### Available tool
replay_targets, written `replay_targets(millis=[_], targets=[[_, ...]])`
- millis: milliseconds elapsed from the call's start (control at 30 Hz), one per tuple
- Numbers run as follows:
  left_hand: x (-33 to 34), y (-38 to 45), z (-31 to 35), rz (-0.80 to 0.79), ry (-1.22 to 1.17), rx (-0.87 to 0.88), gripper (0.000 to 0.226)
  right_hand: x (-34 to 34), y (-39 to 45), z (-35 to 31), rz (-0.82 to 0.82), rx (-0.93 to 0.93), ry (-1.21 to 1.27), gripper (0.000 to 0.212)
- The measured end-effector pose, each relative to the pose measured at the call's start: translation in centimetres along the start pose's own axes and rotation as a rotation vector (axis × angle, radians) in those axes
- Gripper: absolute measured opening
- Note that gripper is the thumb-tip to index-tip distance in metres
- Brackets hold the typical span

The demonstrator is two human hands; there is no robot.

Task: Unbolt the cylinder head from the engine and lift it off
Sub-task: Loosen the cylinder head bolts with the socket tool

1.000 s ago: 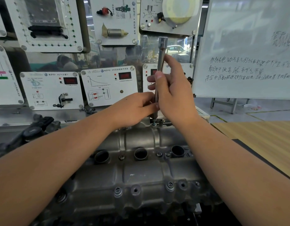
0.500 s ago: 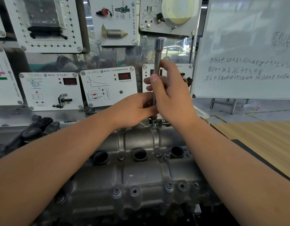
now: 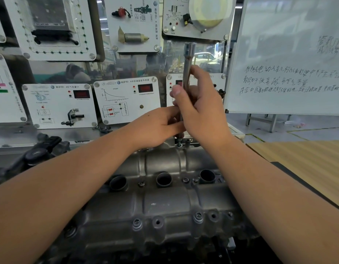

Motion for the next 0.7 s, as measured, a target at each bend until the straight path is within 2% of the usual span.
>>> replay_targets(millis=[167, 267, 333, 433, 467, 600, 667, 700], targets=[[0.13, 0.00, -0.24, -0.003, -0.026, -0.001, 0.023, -0.27, 0.06, -0.31, 0.039, -0.072, -0.045, 0.016], [0.19, 0.00, -0.41, 0.002, -0.053, -0.016, 0.023, -0.12, 0.18, 0.02, 0.007, -0.019, -0.027, 0.022], [0.10, 0.04, -0.37, 0.005, -0.039, -0.004, 0.023, -0.03, 0.14, 0.09, 0.000, 0.008, -0.007, 0.038], [-0.05, 0.05, -0.13, -0.001, -0.009, 0.021, 0.007, 0.02, 0.03, 0.03, 0.002, -0.006, -0.010, 0.049], [-0.04, 0.06, -0.06, -0.001, 0.000, 0.025, 0.006, -0.02, 0.04, -0.02, 0.012, -0.017, -0.013, 0.047], [0.07, 0.08, -0.01, 0.005, -0.021, 0.014, 0.032, -0.26, 0.19, -0.19, 0.039, -0.056, -0.034, 0.017], [0.08, 0.06, -0.27, 0.002, -0.047, 0.002, 0.026, -0.26, 0.22, -0.07, 0.023, -0.026, -0.020, 0.018], [0.11, 0.07, -0.42, 0.000, -0.059, -0.006, 0.025, -0.23, 0.24, -0.01, 0.016, -0.004, -0.007, 0.024]])
Point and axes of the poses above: each hand's wrist, its own y-axis towards the middle knuckle, its own x-axis out of the palm, z = x × y, the point moved 4 cm from there along y, towards the middle knuckle, and after that the axes turned 2 degrees about z, right-handed, at the moved point
